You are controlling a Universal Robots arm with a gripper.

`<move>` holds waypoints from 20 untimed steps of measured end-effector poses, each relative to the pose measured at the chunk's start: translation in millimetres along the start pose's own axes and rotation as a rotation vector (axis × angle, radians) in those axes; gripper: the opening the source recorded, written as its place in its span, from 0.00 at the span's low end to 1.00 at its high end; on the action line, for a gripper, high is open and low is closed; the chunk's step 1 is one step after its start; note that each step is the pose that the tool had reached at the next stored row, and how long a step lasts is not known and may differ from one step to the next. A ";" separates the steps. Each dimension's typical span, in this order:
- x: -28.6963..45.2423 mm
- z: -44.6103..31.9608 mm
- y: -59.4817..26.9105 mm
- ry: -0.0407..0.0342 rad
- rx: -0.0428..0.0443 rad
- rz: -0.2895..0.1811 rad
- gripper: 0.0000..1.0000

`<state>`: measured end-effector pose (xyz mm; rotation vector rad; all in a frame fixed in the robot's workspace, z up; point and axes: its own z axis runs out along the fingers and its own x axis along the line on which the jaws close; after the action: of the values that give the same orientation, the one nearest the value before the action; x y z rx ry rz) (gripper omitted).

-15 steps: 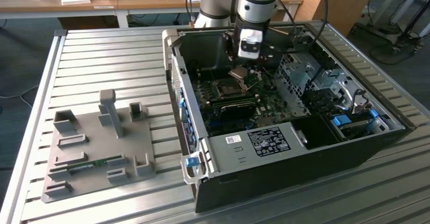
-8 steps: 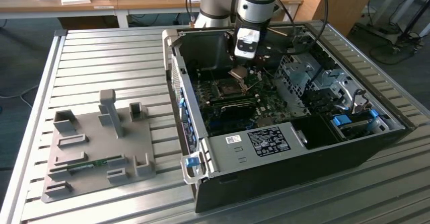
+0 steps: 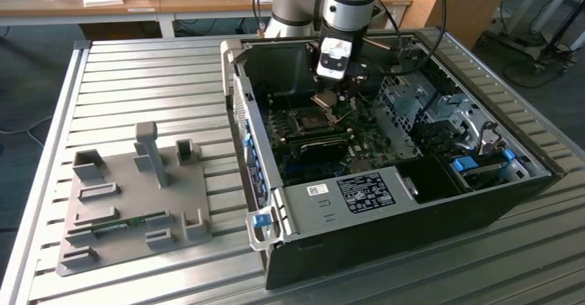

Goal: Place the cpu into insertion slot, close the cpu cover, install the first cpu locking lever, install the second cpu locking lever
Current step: 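Place the cpu into insertion slot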

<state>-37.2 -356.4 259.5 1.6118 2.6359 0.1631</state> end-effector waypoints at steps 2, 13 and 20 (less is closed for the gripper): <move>0.0 0.0 0.0 -0.0001 0.0001 0.000 0.54; 0.1 0.5 0.0 -0.0030 -0.0004 0.026 0.54; 0.1 0.8 -0.2 -0.0053 -0.0047 0.106 0.54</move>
<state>-37.3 -356.4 258.8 1.7492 2.5448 0.1687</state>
